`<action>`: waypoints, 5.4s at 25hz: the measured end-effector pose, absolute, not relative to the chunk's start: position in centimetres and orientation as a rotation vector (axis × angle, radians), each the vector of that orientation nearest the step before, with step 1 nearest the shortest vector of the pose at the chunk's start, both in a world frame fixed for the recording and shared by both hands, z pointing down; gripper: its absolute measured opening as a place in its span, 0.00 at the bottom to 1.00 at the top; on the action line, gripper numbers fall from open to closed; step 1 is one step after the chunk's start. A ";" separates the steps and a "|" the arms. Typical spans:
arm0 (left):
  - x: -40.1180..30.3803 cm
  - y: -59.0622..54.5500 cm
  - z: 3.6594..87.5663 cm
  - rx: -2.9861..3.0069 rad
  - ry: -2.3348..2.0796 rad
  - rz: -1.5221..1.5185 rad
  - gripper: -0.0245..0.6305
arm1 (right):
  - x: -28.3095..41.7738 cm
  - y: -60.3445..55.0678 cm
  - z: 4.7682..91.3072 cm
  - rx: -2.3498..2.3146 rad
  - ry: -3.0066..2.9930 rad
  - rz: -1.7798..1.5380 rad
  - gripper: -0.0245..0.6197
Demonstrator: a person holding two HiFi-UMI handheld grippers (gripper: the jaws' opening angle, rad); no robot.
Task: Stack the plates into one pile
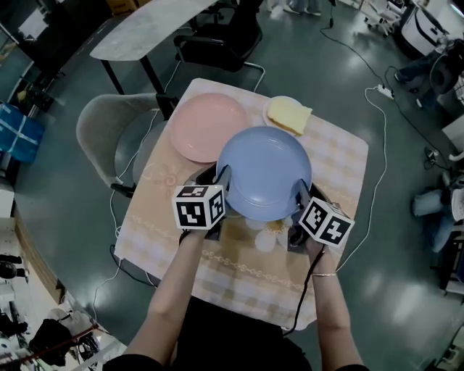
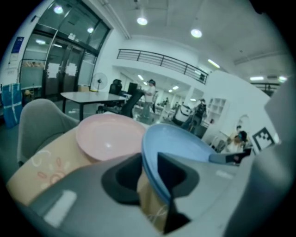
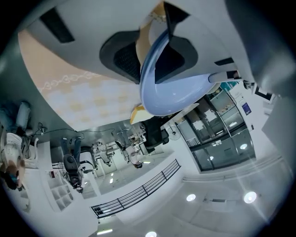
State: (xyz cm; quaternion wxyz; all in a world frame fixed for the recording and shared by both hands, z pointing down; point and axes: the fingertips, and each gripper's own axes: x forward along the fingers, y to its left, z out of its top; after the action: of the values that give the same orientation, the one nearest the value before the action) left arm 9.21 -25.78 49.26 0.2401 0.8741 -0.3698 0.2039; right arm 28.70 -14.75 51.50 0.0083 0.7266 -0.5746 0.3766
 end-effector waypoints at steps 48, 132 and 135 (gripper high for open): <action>-1.1 -45.1 52.1 2.365 -1.092 0.606 0.21 | 18.4 -35.4 52.8 2.147 -1.745 0.921 0.19; -3.7 -15.6 36.1 2.801 -1.133 0.243 0.05 | 13.9 -6.0 37.5 2.338 -2.116 0.410 0.05; -4.1 -15.2 36.0 2.804 -1.145 0.247 0.05 | 13.5 -5.8 37.6 2.326 -2.130 0.415 0.05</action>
State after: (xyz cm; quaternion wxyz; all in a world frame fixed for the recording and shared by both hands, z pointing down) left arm -4.15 -15.20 36.00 0.0513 0.9216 -0.3762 0.0810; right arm 13.45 -5.82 37.61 -0.0197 0.7311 -0.6694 0.1304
